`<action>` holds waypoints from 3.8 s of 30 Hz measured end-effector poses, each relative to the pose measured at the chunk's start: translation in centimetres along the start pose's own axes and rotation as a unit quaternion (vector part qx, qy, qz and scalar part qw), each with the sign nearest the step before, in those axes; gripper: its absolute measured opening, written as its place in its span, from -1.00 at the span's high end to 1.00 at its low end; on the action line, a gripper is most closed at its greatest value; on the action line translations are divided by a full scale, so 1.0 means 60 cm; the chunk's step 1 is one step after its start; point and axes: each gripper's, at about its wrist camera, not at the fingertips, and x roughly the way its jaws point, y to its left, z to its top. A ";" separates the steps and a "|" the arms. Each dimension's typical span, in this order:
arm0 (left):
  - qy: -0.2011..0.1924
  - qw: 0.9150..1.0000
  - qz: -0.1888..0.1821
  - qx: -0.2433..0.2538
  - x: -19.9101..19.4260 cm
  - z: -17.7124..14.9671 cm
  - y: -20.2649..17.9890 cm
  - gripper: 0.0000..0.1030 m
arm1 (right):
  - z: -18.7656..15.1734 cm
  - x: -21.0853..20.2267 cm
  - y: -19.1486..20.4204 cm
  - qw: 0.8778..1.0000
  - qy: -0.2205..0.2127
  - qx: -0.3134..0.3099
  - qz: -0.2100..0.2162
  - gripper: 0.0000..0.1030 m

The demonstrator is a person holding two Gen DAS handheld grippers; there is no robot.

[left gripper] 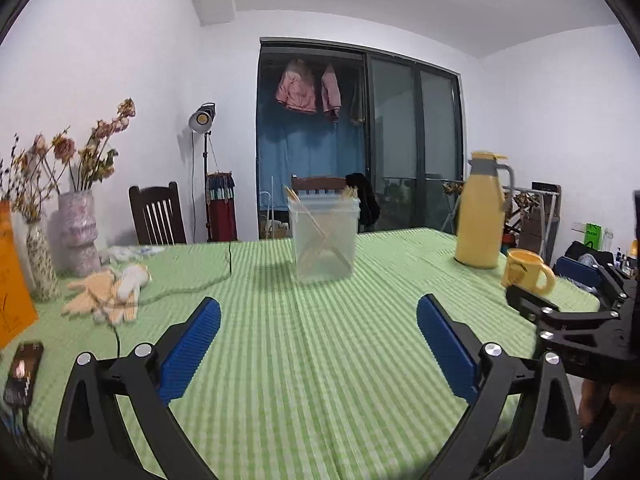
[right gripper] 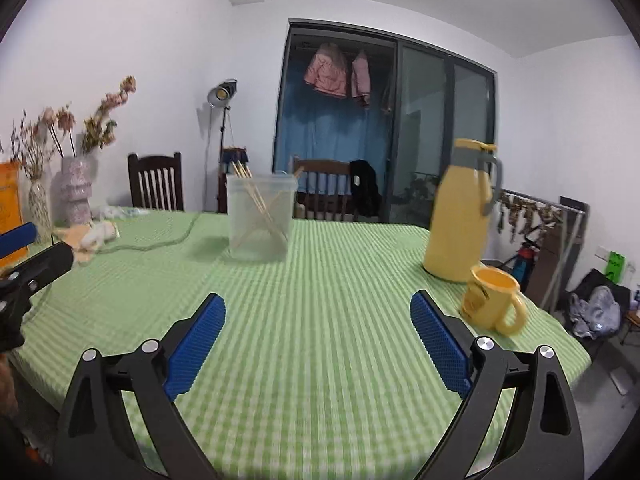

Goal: Organize utensils

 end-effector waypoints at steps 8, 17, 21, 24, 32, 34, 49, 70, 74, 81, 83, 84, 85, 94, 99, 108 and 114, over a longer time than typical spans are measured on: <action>0.028 1.000 0.003 -0.003 -0.089 -0.109 -0.019 -0.85 | -0.104 -0.082 0.005 1.000 0.019 0.025 0.000 -0.75; 0.047 0.999 0.022 -0.005 -0.152 -0.157 -0.011 -0.85 | -0.137 -0.127 -0.019 0.998 0.048 0.049 0.004 -0.75; 0.039 0.999 0.026 -0.013 -0.152 -0.146 0.000 -0.85 | -0.131 -0.137 -0.009 0.998 0.031 0.045 0.012 -0.75; 0.042 0.999 0.026 -0.015 -0.147 -0.138 0.004 -0.85 | -0.133 -0.136 -0.003 0.999 0.035 0.035 0.017 -0.75; 0.035 0.999 0.028 -0.012 -0.146 -0.126 0.006 -0.85 | -0.134 -0.135 -0.004 0.998 0.041 0.040 0.031 -0.79; 0.032 0.999 0.029 -0.011 -0.147 -0.124 0.006 -0.85 | -0.133 -0.136 -0.003 0.998 0.039 0.039 0.033 -0.79; 0.025 0.999 0.025 -0.004 -0.153 -0.118 0.001 -0.85 | -0.133 -0.138 0.011 0.998 0.043 0.026 0.037 -0.79; 0.028 0.999 0.026 -0.008 -0.152 -0.123 0.002 -0.85 | -0.135 -0.131 0.009 0.998 0.053 0.024 0.035 -0.79; 0.027 0.999 0.025 -0.008 -0.152 -0.123 0.002 -0.85 | -0.135 -0.132 0.015 0.998 0.050 0.013 0.036 -0.79; 0.029 0.999 0.023 -0.008 -0.152 -0.123 0.002 -0.85 | -0.135 -0.129 0.013 0.998 0.053 0.017 0.033 -0.79; 0.029 0.999 0.023 -0.008 -0.152 -0.123 0.002 -0.85 | -0.135 -0.131 0.012 0.998 0.052 0.018 0.031 -0.79; 0.029 0.999 0.023 -0.008 -0.152 -0.123 0.002 -0.85 | -0.135 -0.131 0.010 0.998 0.051 0.021 0.030 -0.79; 0.029 0.999 0.022 -0.009 -0.151 -0.123 0.003 -0.85 | -0.135 -0.132 0.010 0.998 0.051 0.022 0.030 -0.79; 0.032 0.999 0.029 -0.012 -0.152 -0.126 0.003 -0.85 | -0.135 -0.130 0.008 0.998 0.051 0.024 0.031 -0.79; 0.032 0.999 0.029 -0.010 -0.152 -0.128 0.003 -0.85 | -0.136 -0.129 0.008 0.998 0.053 0.023 0.032 -0.79; 0.021 1.000 0.019 0.005 -0.160 -0.126 -0.010 -0.85 | -0.137 -0.129 0.008 0.998 0.056 0.021 0.032 -0.79; 0.026 0.999 0.024 0.001 -0.157 -0.126 -0.008 -0.85 | -0.137 -0.130 0.009 0.998 0.055 0.022 0.031 -0.79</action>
